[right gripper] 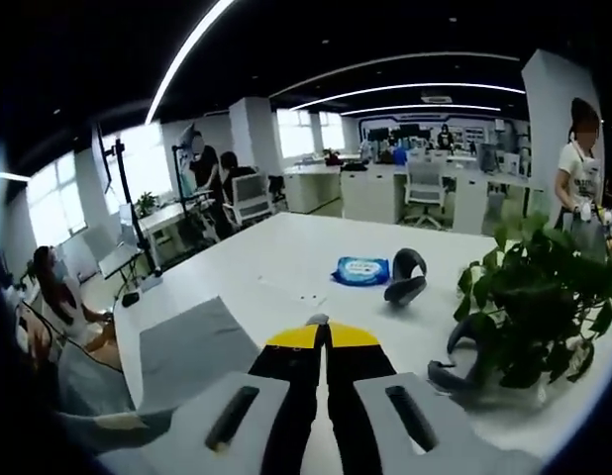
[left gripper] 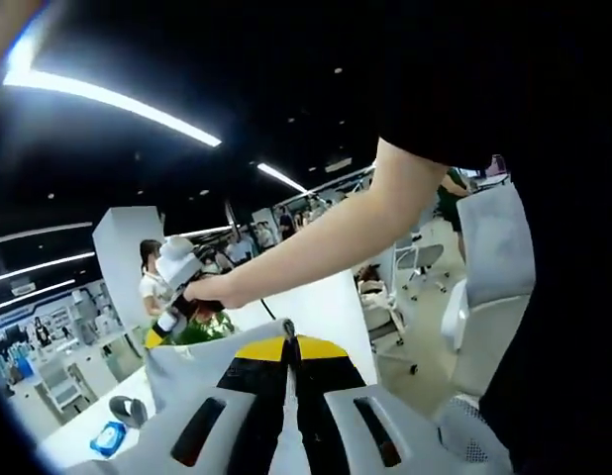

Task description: Fold the towel on the table until its edges align and the towel forms a compact rectangular stack.

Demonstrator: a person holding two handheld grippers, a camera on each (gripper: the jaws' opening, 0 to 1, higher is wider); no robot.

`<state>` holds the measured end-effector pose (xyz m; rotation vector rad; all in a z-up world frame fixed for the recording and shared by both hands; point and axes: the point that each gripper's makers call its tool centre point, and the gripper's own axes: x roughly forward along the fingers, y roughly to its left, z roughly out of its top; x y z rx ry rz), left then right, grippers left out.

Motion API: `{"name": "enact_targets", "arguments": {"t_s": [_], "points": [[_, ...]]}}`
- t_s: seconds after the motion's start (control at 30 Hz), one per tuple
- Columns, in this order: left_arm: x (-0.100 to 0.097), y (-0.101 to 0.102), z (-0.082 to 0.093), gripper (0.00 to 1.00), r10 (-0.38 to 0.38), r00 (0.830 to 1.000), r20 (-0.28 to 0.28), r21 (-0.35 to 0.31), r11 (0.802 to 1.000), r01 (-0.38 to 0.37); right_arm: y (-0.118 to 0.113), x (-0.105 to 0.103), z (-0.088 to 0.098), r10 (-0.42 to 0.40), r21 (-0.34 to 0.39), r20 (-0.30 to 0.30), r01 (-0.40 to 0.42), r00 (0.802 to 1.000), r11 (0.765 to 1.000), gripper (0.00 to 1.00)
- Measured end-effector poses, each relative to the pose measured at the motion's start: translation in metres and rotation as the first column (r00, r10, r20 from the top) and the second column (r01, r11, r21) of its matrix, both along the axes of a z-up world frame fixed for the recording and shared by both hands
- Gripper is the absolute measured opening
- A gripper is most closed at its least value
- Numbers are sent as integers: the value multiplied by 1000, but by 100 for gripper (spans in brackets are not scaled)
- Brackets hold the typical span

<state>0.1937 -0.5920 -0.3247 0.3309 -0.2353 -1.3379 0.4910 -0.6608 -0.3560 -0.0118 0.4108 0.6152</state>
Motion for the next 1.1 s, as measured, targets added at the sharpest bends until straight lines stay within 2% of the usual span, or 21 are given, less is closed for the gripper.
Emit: {"name": "enact_targets", "arguments": {"t_s": [0.07,0.2,0.4,0.47,0.53,0.67,0.87,1.1], "points": [[2,-3,3,1,1,1000,-7,-10,1000,-1,-2,2,5,-6,-1,8,6,1000,1000,0],[2,-8,10,2,13,999,44,-27,1000,-12,-4,4,13,-10,-5,19,10,1000,1000,0],[5,-16,20,2,15,999,31,-51,999,-13,-9,5,18,-20,-13,28,20,999,1000,0],[6,-22,25,2,14,999,38,-57,998,-12,-13,7,19,-30,-15,30,31,999,999,0],[7,-27,30,2,13,998,68,-64,998,-9,-17,8,21,-46,-2,32,46,998,999,0],[9,-30,33,1,14,998,64,-68,998,-10,-22,10,23,-62,6,32,62,998,998,0],[15,-7,25,1,58,998,-36,-84,995,-61,-14,11,19,-64,4,21,64,998,998,0],[21,37,21,1,150,987,-52,-71,986,-154,30,18,20,6,4,19,-6,1000,1000,0]]}}
